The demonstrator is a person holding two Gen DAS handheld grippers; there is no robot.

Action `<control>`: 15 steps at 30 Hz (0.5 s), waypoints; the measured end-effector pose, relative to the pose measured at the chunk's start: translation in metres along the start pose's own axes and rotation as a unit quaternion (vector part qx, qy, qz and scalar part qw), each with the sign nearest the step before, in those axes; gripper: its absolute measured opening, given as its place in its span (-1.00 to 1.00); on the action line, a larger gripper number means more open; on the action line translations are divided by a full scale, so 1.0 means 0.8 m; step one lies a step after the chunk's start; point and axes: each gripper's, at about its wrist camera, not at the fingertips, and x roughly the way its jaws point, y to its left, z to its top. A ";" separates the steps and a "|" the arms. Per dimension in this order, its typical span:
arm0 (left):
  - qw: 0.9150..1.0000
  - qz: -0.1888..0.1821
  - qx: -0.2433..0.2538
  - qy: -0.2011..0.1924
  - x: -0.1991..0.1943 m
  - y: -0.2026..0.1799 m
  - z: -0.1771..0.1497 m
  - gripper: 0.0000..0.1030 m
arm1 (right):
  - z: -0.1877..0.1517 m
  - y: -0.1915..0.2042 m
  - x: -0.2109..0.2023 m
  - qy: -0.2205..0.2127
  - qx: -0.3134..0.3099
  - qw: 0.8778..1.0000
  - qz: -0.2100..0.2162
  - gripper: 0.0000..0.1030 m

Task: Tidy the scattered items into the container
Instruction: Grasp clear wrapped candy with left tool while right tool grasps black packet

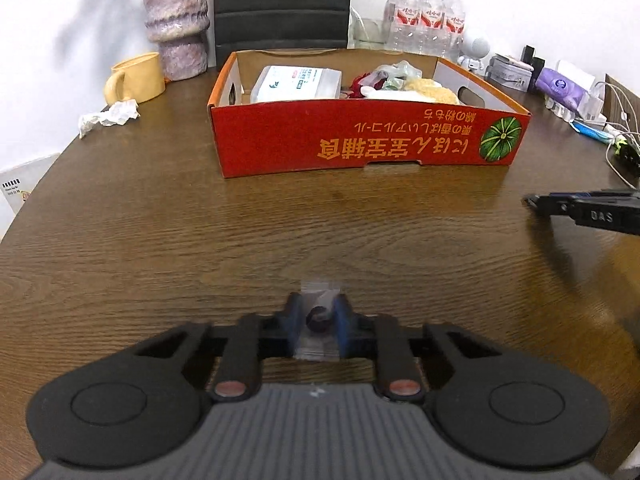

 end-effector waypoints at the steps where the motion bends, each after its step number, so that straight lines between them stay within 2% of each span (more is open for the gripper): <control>1: 1.000 0.002 0.002 -0.002 0.000 -0.001 0.000 -0.68 | -0.002 -0.001 -0.003 -0.002 0.002 1.000 0.000 -0.72; 15: 0.999 0.015 -0.005 -0.031 -0.010 0.004 0.008 -0.69 | -0.014 0.002 -0.023 -0.007 0.009 1.000 -0.001 -0.72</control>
